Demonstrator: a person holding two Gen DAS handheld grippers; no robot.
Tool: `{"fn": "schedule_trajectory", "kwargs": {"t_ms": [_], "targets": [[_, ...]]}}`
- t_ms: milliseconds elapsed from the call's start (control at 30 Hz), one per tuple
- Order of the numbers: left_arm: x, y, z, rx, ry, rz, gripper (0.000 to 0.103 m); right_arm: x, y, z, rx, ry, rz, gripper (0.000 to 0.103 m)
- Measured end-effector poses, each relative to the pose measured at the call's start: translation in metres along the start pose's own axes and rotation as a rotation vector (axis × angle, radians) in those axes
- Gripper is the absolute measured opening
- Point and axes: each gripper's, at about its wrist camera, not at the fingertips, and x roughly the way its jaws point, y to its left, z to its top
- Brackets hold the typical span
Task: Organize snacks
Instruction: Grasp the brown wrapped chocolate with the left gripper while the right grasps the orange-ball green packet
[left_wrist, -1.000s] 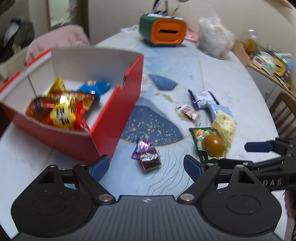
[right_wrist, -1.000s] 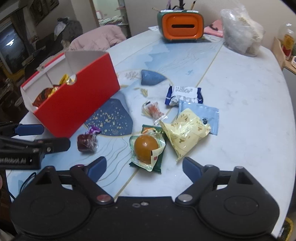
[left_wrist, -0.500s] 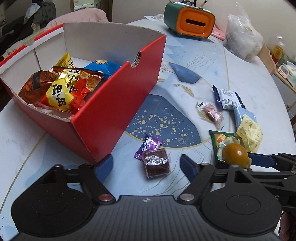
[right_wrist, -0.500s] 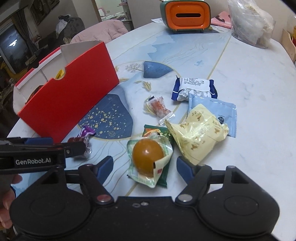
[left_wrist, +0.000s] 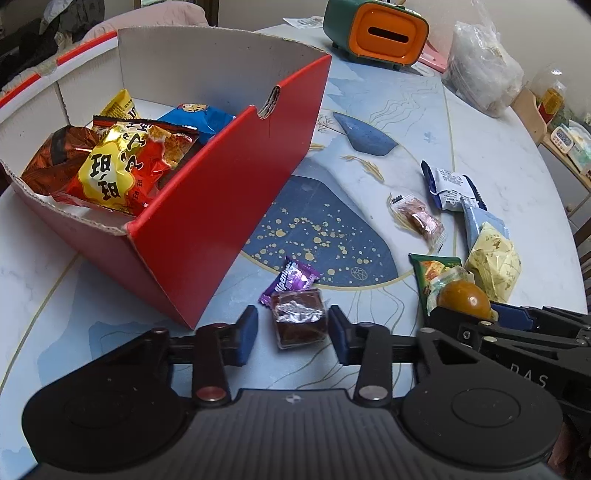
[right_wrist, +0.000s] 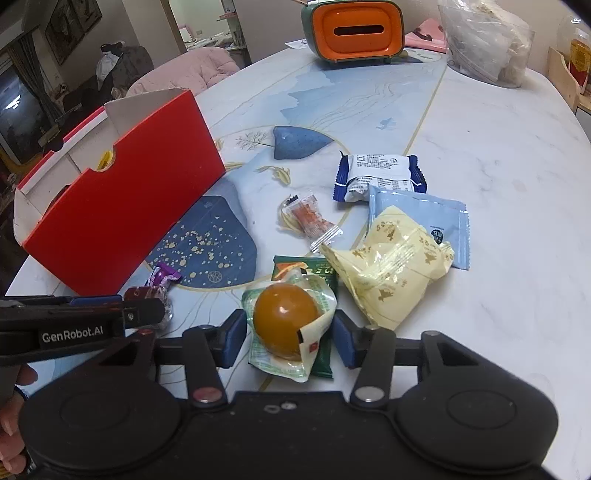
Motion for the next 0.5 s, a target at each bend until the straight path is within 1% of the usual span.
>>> {"fn": "schedule_trajectory", "kwargs": {"t_ms": [100,300,500], "targets": [[-0.001,0.001,0.000,0.003,0.001,-0.007,0.029,-0.001,0.001,-0.001,0.000,-0.004,-0.002,0.046],[-0.007,0.005,0.000,0.011,0.004,-0.006,0.028,-0.006,0.003,-0.002,0.008,-0.009,-0.009,0.043],[-0.022,0.004,-0.005,0.069,-0.007,-0.036,0.028,-0.014,0.004,-0.008,0.029,-0.011,0.002,0.043]]}}
